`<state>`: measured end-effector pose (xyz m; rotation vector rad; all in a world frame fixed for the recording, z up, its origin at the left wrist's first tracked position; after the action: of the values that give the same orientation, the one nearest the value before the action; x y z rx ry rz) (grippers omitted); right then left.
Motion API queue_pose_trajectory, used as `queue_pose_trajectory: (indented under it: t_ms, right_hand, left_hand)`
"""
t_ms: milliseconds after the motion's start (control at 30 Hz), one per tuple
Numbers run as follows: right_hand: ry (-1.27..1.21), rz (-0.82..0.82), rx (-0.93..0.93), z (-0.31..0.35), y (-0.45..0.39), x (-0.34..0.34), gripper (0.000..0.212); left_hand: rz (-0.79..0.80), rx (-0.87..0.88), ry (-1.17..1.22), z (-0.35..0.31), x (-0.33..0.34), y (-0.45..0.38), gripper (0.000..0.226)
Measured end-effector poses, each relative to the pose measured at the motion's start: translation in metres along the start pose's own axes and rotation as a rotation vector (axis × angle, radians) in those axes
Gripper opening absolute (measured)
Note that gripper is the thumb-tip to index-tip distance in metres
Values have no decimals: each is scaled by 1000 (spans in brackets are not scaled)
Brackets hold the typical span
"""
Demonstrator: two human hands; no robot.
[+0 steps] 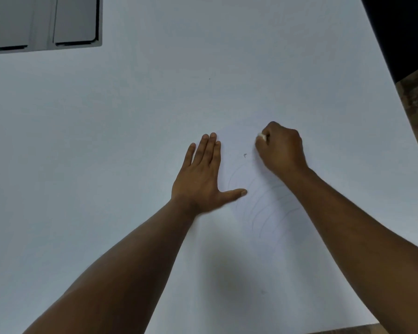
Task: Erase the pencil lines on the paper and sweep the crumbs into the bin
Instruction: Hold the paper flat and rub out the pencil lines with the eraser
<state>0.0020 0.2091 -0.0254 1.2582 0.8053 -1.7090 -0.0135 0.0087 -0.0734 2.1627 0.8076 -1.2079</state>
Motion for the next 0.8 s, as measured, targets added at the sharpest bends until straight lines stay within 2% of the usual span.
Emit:
queue_pose_trajectory:
  t_ms: [67,200,367,467,567,700,800]
  right_hand:
    - [-77,34,-1,4,5,1,17]
    - [-235,158,-134,46,38,20,14]
    - [-124,81,-265,58,49,27,18]
    - [-64,-6,-161,42,29,16,20]
    - [-124,28,-34,20,16,7,18]
    - [-224,111,-75,24,30,11,18]
    - [-282,100,-25,24,36,15,15]
  left_hand:
    - [-13,6,19,0,0,0,127]
    - [-66,24,51,0,-1,1,128]
    - [-61,38,45,2,1,0,125]
    - [-37,17,23,0,0,1,127]
    - [-32,21,24,0,-1,2,126]
    - [-89,44,37,1,-2,2,118]
    - [-160,75,54,1,-3,4,103]
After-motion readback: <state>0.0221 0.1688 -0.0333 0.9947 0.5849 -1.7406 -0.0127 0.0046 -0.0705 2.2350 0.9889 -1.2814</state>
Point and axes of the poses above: each hand's wrist, its own y-axis away from the middle knuckle, its own x-axis out of the palm, z = x × y, the point moved 5 cm from there along -y, towards the middle knuckle, and after that the axes turned 12 degrees about y, right-handed, at the moved point
